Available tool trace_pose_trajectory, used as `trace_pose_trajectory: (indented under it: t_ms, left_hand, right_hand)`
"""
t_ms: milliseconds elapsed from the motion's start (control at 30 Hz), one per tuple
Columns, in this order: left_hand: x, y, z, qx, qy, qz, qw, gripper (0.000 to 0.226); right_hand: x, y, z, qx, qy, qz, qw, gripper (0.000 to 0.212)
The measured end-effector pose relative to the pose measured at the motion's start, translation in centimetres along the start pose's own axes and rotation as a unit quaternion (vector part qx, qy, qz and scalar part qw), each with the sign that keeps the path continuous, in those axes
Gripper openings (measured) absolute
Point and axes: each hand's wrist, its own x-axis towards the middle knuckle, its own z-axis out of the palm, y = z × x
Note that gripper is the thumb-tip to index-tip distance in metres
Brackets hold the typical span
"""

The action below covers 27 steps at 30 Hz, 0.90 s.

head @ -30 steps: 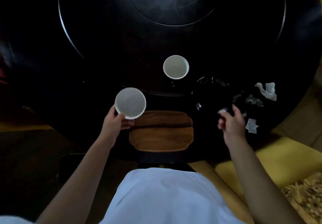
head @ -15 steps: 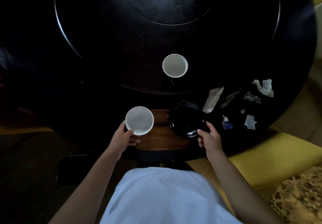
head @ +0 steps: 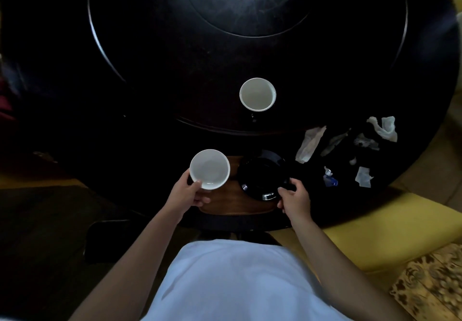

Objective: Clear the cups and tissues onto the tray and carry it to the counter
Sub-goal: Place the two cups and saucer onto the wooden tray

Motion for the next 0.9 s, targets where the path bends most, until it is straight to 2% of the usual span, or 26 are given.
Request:
trace_pose_trajectory:
  t_ms: [133, 367, 533, 600, 700, 767, 833, 900]
  left_hand:
    - [0.3, 0.0, -0.2, 0.047, 0.013, -0.002, 0.999, 0.047]
    - [-0.1, -0.7, 0.3, -0.008, 0.055, 0.01, 0.998, 0.048]
    - [0.2, -0.9, 0.7, 0.004, 0.082, 0.01, 0.997, 0.046]
    - [0.5, -1.0, 0.6, 0.042, 0.092, 0.013, 0.995, 0.045]
    - [0.7, -1.1, 0.1, 0.162, 0.14, 0.036, 0.976, 0.049]
    - [0.1, -0.7, -0.3, 0.217, 0.185, 0.05, 0.957, 0.054]
    - [-0.3, 0.4, -1.0, 0.264, 0.232, 0.083, 0.933, 0.049]
    - [-0.4, 1.9, -1.5, 0.289, 0.259, 0.142, 0.911, 0.045]
  right_hand:
    - [0.4, 0.1, 0.3, -0.083, 0.012, -0.018, 0.996, 0.032]
    - [0.8, -0.3, 0.3, -0.062, 0.016, -0.004, 0.998, 0.027]
    - [0.4, -0.9, -0.2, -0.063, -0.008, -0.004, 0.998, 0.028]
    - [0.4, -1.0, -0.6, -0.077, -0.017, -0.007, 0.997, 0.03]
    - [0.8, -1.0, -1.9, -0.107, -0.029, -0.01, 0.994, 0.03]
    - [1.3, -1.2, -3.4, -0.176, -0.043, -0.015, 0.983, 0.032]
    - [2.1, -1.9, -4.9, -0.248, -0.045, -0.046, 0.967, 0.028]
    - [2.9, -3.7, -5.9, -0.253, -0.04, -0.094, 0.962, 0.02]
